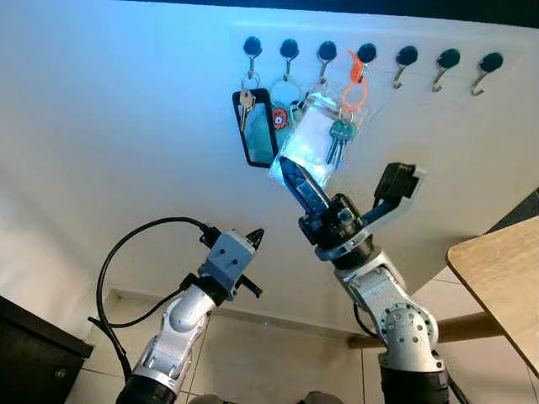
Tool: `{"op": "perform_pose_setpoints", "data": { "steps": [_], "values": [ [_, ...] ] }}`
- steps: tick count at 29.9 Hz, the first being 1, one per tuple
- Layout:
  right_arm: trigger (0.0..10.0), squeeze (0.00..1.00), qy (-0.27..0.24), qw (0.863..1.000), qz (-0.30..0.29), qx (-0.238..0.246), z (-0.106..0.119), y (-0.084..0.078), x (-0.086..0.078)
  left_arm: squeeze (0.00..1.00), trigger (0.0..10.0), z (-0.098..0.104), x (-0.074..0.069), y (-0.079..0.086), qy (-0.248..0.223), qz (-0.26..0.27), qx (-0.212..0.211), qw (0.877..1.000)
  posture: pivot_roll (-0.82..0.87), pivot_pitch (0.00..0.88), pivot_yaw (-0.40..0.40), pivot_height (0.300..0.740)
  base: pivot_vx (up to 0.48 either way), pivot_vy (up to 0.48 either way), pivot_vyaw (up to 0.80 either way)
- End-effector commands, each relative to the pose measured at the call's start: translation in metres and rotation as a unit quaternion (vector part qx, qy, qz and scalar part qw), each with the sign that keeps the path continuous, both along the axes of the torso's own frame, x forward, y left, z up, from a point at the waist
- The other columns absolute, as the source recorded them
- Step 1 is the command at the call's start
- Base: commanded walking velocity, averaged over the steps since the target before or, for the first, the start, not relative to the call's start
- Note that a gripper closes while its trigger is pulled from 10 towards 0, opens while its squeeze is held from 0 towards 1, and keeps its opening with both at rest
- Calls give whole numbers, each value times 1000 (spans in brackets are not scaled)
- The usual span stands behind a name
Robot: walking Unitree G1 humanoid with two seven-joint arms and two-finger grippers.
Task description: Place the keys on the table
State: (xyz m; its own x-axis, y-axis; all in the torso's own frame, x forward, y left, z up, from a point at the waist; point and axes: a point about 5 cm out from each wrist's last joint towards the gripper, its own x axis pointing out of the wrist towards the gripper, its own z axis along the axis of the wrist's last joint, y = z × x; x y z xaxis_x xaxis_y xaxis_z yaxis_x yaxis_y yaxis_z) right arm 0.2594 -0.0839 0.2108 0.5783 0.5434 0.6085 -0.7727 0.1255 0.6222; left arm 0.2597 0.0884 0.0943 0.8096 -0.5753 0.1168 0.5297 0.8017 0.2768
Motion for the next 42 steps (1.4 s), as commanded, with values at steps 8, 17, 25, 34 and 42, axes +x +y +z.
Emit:
{"op": "perform_pose_setpoints", "data": {
  "steps": [8, 17, 25, 34, 42],
  "values": [
    [10000, 0, -32, 998, -24, 47, 23, -7, 9, 0, 10000, 0, -2, -3, -1, -9, -4, 1000, 32, 67, 16, 740, 0, 0, 0],
    [10000, 0, -42, 997, -20, 68, 37, -4, 15, 0, 10000, 0, -2, -2, -1, -9, -3, 1000, 35, 73, 16, 740, 0, 0, 0],
    [10000, 0, -47, 997, -10, 56, 41, -1, 21, 0, 10000, 0, -3, -2, 1, -10, -1, 1000, 38, 78, 14, 740, 0, 0, 0],
    [10000, 0, -27, 998, 8, -58, 25, 14, 28, 0, 10000, -1, -3, -3, 4, -15, 1, 1000, 37, 73, 16, 740, 0, 0, 0],
    [10000, 0, -70, 994, 30, -73, 28, 21, 17, 0, 10000, -1, -2, -4, 2, -15, -2, 1000, 37, 73, 15, 740, 0, 0, 0]
  ]
}}
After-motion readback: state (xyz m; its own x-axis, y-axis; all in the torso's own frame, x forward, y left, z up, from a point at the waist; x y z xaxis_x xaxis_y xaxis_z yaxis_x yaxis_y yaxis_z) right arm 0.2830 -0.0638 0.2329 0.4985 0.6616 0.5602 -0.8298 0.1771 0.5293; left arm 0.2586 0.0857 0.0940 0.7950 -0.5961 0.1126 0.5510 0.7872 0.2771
